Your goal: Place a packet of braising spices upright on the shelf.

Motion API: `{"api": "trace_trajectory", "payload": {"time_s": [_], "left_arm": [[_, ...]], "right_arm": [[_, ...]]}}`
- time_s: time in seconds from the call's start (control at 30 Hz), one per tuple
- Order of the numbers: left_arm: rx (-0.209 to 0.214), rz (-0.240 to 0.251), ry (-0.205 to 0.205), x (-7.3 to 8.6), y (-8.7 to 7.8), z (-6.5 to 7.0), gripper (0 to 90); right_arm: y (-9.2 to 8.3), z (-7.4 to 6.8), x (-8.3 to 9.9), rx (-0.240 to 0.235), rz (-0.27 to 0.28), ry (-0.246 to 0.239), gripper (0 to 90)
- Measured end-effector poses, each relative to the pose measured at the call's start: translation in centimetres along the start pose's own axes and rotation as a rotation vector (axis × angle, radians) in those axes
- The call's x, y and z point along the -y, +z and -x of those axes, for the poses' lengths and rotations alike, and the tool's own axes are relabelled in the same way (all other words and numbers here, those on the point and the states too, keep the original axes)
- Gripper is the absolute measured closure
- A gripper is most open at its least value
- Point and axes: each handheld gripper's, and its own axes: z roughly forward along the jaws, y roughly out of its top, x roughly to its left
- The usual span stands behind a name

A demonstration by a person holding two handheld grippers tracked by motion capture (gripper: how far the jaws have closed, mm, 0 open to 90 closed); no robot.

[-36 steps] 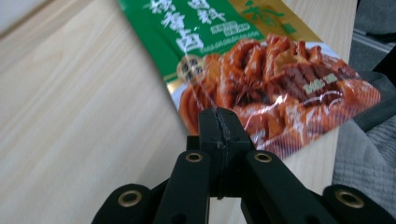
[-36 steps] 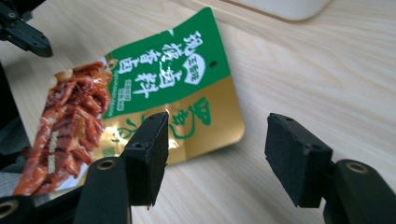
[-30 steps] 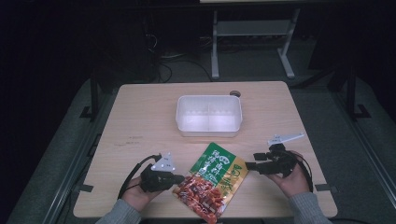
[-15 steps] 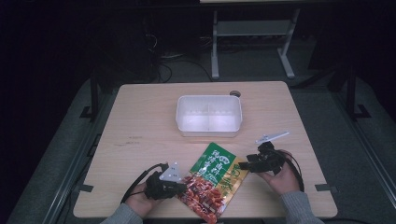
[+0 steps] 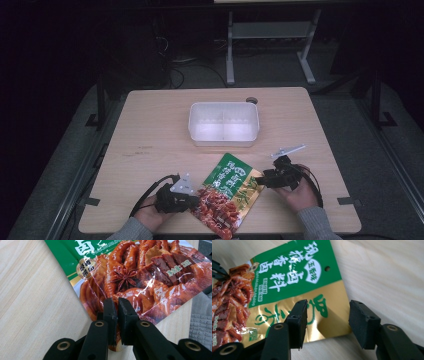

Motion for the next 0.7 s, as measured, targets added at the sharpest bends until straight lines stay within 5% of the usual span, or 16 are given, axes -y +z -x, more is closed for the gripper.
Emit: {"api": "trace_trajectory", "payload": {"time_s": [0.17, 0.7], "left_arm": [[-0.002, -0.001, 0.001, 0.02, 0.04, 0.00, 84.3], [-0.004, -0.002, 0.005, 0.05, 0.10, 0.02, 83.0]], "right_arm": [[-0.46, 0.30, 0.29, -0.018, 0.042, 0.023, 48.8], [-0.27, 0.30, 0.48, -0.041, 0.038, 0.041, 51.2]]}}
